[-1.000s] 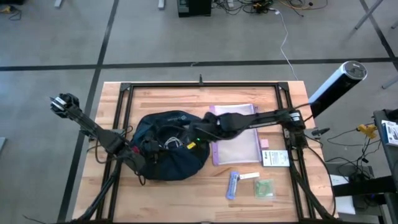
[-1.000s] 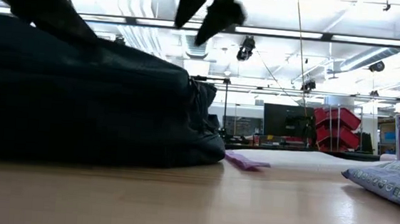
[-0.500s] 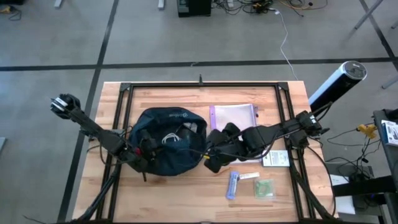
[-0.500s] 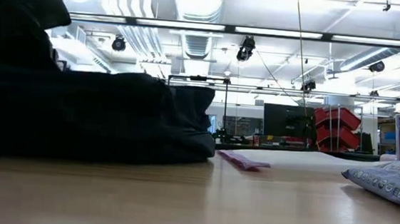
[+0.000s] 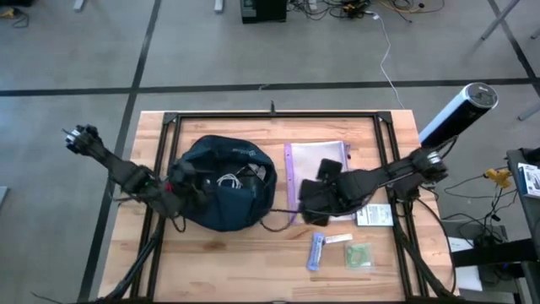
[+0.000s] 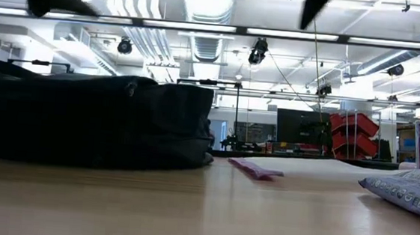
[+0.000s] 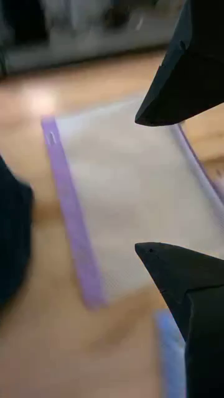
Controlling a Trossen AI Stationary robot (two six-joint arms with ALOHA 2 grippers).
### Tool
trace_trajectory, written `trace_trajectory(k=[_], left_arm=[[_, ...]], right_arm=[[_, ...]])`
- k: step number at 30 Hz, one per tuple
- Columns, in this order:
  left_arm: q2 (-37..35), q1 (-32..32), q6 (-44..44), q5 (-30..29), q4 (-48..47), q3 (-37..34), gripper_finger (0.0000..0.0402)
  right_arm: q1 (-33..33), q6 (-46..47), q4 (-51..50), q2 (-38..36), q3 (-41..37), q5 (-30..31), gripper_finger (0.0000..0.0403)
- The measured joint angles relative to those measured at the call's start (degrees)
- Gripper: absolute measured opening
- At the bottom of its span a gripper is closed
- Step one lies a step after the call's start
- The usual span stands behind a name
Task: Unpack backpack
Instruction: Prepare the transparent zip bag
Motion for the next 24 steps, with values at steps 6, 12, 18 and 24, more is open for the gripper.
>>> trace_trajectory(k=[6,12,18,24], left_arm=[[18.06,0.40,18.44,-0.28,44.49,-2.76,0.0310],[38.03,2.99,11.32,-2.19,42.02,8.63,0.0310],[49.72,8.86,5.14,7.15,5.59,32.14,0.0310],[56.66,13.64,9.40,14.06,-16.19,50.39,0.0310]], right_arm=[[2.43,4.29,6.77,-14.72,-20.81,-0.37,0.0268],[7.11,3.67,18.91,-28.77,-37.51,-3.71,0.0253],[8.56,3.33,28.03,-33.53,-51.26,-8.06,0.0246],[8.46,0.12,40.49,-29.50,-61.06,-14.03,0.0249]])
